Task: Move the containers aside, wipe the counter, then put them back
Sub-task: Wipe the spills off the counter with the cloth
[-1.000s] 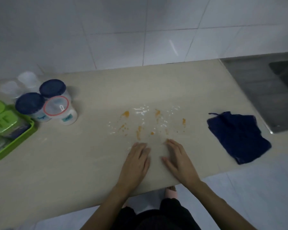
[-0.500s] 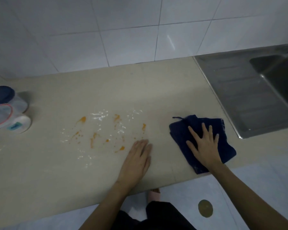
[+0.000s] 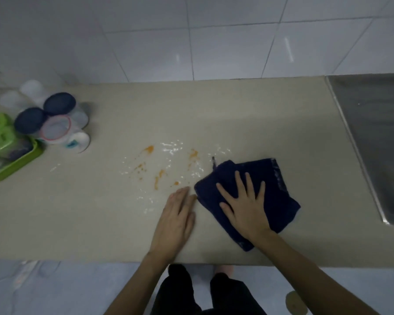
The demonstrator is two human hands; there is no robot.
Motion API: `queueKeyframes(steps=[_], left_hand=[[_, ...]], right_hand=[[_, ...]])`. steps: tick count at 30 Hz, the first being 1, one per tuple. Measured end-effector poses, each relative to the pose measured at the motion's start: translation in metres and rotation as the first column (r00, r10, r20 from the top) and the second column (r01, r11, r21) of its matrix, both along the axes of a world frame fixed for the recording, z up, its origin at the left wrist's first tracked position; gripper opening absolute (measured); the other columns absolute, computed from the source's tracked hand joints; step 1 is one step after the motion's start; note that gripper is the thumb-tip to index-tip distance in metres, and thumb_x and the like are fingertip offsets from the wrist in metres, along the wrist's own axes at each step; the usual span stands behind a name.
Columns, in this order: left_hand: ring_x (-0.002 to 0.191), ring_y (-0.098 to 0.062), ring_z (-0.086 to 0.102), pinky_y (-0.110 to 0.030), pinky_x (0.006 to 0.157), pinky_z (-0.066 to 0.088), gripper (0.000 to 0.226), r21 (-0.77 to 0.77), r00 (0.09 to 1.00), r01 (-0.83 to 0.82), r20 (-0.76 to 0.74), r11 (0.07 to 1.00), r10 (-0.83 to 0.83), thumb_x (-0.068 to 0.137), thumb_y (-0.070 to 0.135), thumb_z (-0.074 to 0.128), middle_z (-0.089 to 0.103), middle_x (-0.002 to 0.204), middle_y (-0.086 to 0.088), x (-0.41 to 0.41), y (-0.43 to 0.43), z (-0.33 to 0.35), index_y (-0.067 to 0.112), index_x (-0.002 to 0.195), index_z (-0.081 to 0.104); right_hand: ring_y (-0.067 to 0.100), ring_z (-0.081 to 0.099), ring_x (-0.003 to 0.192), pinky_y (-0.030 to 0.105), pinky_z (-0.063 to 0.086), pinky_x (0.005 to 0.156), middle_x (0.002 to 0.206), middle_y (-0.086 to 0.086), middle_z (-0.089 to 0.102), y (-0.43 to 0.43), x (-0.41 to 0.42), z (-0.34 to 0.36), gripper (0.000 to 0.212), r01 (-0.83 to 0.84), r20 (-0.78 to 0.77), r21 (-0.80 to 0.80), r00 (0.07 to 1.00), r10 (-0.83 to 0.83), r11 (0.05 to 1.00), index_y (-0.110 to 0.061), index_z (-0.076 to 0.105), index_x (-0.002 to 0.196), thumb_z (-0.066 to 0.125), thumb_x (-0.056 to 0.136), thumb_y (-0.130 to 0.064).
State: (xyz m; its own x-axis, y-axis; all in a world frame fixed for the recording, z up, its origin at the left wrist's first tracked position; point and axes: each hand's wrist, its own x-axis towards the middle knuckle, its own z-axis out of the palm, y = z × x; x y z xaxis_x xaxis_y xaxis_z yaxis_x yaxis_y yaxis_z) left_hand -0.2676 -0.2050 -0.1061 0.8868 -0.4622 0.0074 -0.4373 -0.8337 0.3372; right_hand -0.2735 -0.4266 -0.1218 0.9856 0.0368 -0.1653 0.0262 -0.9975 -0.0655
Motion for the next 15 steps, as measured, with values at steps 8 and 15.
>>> queueKeyframes(steps=[8, 15], left_hand=[[0.142, -0.022, 0.028, -0.039, 0.120, 0.017, 0.048, 0.030, 0.994, -0.107, -0.015, 0.994, 0.108, 0.097, 0.029, 0.041, 0.033, 0.152, -0.008, 0.021, 0.095, 0.004, 0.012, 0.141, 0.039], [0.141, -0.024, 0.030, -0.041, 0.119, 0.018, 0.047, -0.012, 0.996, -0.093, 0.011, 0.996, 0.093, 0.097, 0.027, 0.043, 0.035, 0.151, -0.009, 0.052, 0.153, 0.005, 0.011, 0.140, 0.040]], right_hand=[[0.037, 0.022, 0.142, 0.069, 0.019, 0.107, 0.156, 0.008, 0.025, -0.006, 0.041, 0.000, 0.050, 0.151, -0.007, 0.011, 0.989, -0.151, 0.989, -0.044, 0.026, 0.143, 0.019, 0.095, -0.053], [0.042, 0.015, 0.142, 0.072, 0.016, 0.105, 0.157, 0.014, 0.020, 0.033, 0.043, 0.005, 0.053, 0.377, 0.003, 0.000, 0.926, -0.377, 0.926, -0.044, 0.022, 0.144, 0.015, 0.093, -0.055]])
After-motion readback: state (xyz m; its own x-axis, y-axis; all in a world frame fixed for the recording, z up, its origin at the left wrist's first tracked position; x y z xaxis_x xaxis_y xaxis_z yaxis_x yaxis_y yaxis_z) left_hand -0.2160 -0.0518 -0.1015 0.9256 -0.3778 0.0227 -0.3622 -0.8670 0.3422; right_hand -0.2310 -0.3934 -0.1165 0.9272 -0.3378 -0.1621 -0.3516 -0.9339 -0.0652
